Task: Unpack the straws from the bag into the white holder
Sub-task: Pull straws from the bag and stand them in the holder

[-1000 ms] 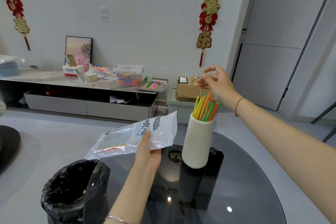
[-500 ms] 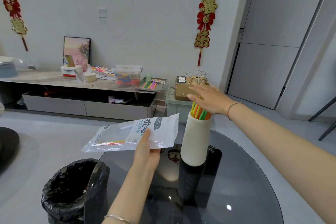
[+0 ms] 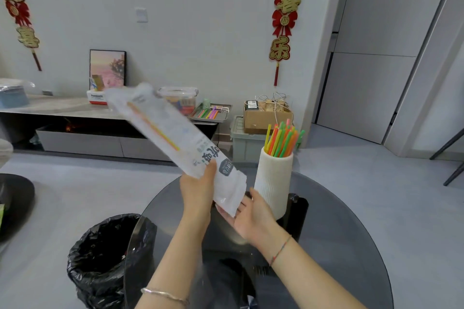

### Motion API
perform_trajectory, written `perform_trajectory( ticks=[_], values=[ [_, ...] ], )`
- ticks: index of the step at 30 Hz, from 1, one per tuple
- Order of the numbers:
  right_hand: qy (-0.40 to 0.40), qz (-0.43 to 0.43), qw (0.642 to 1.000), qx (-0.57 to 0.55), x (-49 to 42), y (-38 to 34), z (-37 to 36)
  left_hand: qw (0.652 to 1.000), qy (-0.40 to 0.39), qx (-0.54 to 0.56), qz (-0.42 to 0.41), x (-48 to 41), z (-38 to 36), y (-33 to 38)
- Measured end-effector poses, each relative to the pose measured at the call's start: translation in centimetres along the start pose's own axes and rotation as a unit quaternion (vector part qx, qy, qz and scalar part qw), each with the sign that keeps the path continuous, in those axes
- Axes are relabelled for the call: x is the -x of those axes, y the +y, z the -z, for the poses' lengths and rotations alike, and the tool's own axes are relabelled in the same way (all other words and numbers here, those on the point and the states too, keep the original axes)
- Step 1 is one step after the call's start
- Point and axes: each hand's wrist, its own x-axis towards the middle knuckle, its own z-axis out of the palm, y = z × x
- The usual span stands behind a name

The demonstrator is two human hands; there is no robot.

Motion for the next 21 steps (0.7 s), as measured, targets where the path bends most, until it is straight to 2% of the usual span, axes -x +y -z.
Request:
perform_trajectory(
  ticks=[3,5,9,12,16,21],
  values=[
    [-0.005,-0.031,0.998,-0.055,-0.4,0.9,1.0,0.991,-0.046,-0.108,-0.056,0.4,-0.2,-0.2],
    [-0.004,-0.031,0.998,-0.048,-0.3,1.0,1.5,0.986,-0.062,-0.139,-0.073,0.8,-0.5,-0.3],
    [-0.025,-0.038,0.999,0.003,0.0,1.2,2.2,0.985,-0.067,-0.138,-0.083,1.0,-0.7,-0.7],
    [0.03,-0.015,0.992,0.124,0.3,1.6,2.3,0.991,-0.052,-0.107,-0.066,0.6,-0.6,-0.8],
    [0.053,0.066,0.943,0.322,0.0,1.8,2.2,0.996,-0.036,-0.067,-0.039,0.1,-0.1,-1.2],
    [0.047,0.14,0.854,0.498,0.0,1.3,2.5,1.0,-0.016,-0.019,0.015,-0.6,0.9,-2.0]
  ],
)
